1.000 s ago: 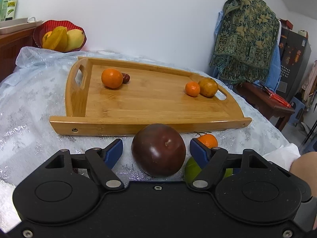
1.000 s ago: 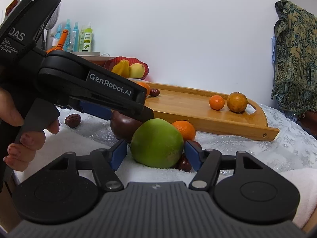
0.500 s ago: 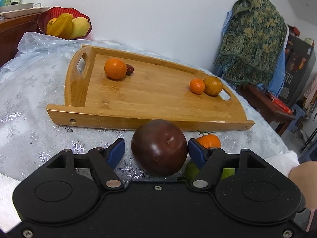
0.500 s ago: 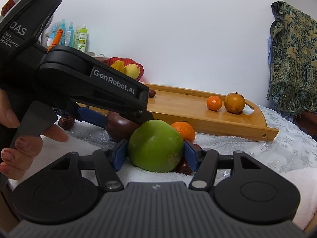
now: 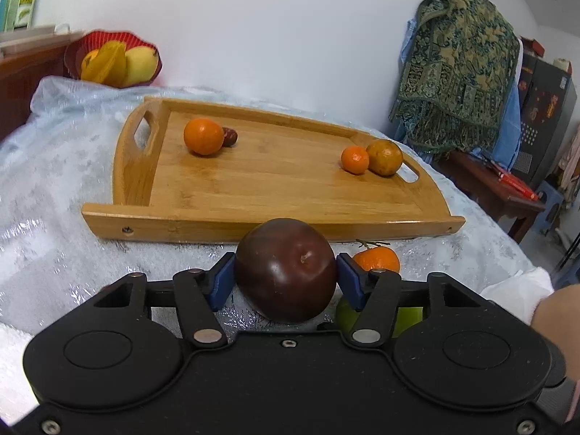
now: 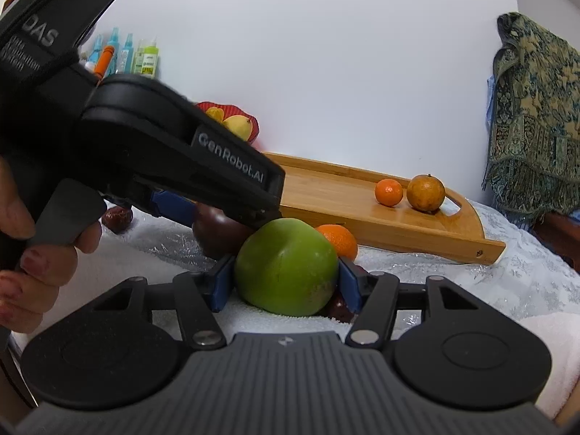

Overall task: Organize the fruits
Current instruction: 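Grasp the dark purple fruit with the left tool while the right tool grasps the green fruit, then carry the dark purple fruit with the left tool while the right tool carries the green fruit onto the tray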

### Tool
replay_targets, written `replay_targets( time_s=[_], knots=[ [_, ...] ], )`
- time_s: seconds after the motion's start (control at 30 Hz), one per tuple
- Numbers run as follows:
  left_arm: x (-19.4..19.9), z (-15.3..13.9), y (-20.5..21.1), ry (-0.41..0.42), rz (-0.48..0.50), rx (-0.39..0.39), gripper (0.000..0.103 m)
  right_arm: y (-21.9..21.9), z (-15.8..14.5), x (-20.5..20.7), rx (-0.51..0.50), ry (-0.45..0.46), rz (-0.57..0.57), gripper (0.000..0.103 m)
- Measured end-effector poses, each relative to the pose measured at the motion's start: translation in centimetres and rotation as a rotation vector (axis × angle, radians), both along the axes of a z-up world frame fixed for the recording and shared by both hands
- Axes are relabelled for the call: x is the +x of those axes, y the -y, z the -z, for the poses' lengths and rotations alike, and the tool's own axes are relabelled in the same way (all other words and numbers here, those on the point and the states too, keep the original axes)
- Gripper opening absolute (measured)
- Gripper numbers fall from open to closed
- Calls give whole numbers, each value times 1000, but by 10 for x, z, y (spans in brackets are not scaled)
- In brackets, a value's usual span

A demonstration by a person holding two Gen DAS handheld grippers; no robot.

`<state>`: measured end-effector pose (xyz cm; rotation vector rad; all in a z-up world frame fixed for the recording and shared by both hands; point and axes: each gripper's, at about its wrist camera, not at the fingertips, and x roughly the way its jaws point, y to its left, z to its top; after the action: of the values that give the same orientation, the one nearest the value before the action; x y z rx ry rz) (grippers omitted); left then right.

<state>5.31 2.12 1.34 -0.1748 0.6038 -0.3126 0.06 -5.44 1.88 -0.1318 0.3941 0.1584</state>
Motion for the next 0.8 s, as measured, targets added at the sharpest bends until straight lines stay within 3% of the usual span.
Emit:
replay_targets(
  time_s=[0.3,0.8],
  knots=[
    [-14,-16,-17,114,-76,-24,56,14,-10,-6,23,47,49,62],
    [16,-31,-32,136,-155,-2,56,41,-35,22,49,81,134,62]
  ],
)
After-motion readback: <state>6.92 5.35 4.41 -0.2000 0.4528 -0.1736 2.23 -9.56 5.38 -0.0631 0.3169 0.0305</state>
